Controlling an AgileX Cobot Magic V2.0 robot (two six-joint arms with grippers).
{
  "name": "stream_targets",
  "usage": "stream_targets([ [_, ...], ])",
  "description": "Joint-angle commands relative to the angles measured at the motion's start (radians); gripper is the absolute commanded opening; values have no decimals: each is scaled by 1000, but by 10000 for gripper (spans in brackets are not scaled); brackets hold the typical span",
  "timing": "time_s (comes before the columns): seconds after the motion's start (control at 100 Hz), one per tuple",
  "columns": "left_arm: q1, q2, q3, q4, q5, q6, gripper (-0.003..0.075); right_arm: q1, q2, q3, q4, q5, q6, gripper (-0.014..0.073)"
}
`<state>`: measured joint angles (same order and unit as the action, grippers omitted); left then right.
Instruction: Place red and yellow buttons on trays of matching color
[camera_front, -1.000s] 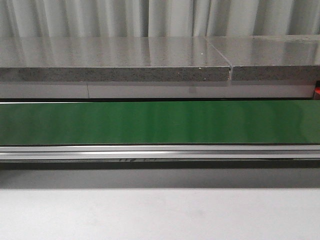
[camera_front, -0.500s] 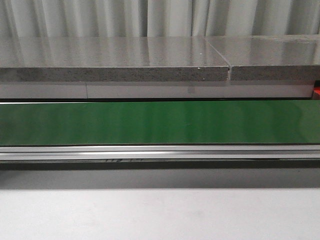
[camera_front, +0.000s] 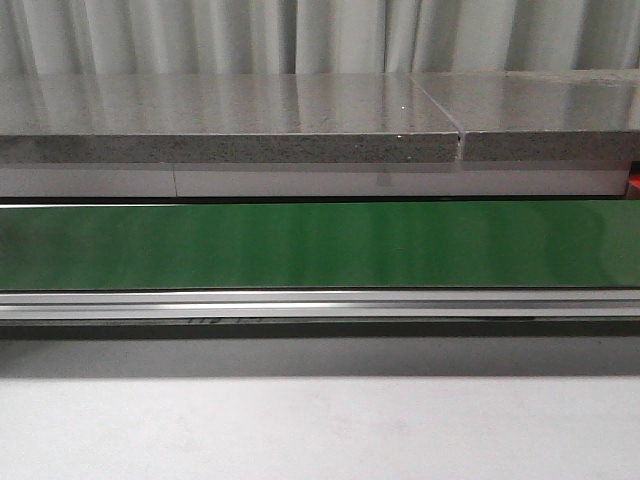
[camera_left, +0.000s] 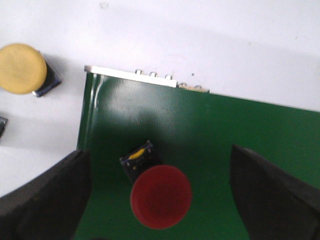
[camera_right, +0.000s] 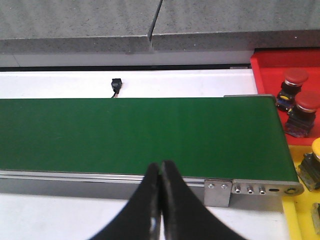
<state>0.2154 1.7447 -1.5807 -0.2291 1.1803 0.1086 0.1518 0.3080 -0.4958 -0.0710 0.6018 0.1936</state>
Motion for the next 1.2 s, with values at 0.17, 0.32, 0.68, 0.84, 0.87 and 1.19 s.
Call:
stream_targets([
  [0.17, 77, -68, -48, -33, 3, -100, 564, 0, 7, -27, -15, -71, -7, -67],
  [0.32, 161, -56, -48, -12, 28, -150, 564, 0, 7, -27, -15, -71, -7, -67],
  [0.68, 254, 52, -48, 29, 89, -231, 564, 0, 7, -27, -15, -71, -7, -67],
  [0.84, 255, 101, -48, 94, 89, -231, 564, 0, 7, -27, -15, -71, -7, -67],
  [0.87, 258, 107, -48, 100, 89, -231, 564, 0, 7, -27, -15, -71, -7, -67],
  [1.19, 275, 200, -48, 141, 78, -233, 564, 0, 7, -27, -15, -71, -7, -67],
])
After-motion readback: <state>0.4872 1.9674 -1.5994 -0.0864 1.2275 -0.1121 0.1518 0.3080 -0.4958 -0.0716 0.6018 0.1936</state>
